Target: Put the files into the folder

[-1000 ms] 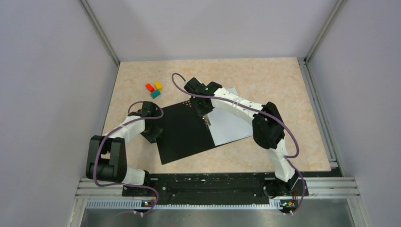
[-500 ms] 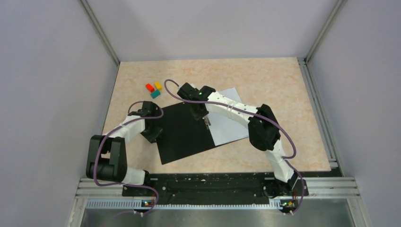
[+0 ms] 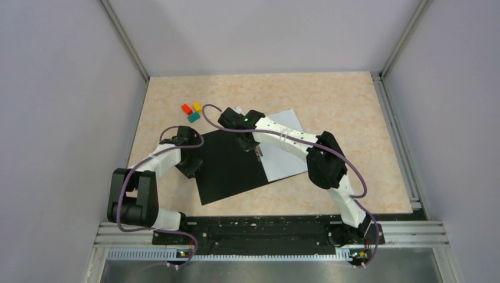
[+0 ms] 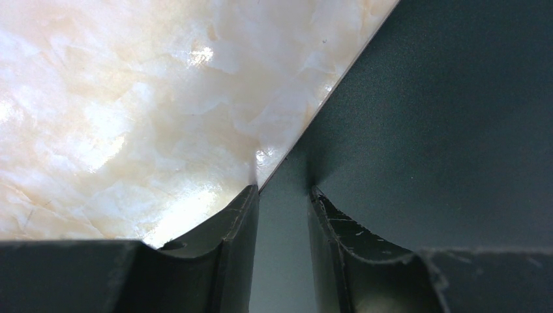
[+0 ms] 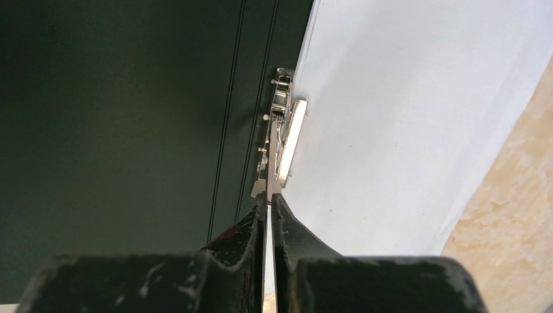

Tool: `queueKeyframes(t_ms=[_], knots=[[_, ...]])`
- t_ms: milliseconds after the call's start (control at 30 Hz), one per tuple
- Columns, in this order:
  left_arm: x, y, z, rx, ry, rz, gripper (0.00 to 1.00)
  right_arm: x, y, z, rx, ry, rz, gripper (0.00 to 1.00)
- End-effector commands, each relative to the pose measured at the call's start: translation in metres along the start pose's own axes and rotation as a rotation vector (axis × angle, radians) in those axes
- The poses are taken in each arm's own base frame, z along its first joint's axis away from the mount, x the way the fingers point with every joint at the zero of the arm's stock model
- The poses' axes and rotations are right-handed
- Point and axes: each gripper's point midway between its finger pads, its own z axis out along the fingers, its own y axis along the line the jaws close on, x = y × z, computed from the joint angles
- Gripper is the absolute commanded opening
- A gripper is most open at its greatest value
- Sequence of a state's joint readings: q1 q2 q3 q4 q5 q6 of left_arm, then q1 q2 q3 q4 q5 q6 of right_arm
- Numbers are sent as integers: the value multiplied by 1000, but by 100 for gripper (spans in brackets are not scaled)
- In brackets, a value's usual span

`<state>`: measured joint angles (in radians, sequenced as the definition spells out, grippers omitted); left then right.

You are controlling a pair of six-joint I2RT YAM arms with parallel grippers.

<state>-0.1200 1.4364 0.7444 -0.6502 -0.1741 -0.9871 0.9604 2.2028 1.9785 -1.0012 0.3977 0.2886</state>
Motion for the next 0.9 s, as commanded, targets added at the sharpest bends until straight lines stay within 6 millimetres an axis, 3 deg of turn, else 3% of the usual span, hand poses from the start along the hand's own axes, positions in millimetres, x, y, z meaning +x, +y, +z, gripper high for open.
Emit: queueKeyframes(t_ms=[0,600,867], knots=[[2,-8,23,23,0,-30,38,-7,0,-9,35,-32,-15,4],[-4,0,27,-11,3,-72,38,33,-6,0,29,1,24,0],[-5,1,27,-19,-2,-76,38,53,-12,13,0,24,72,0]])
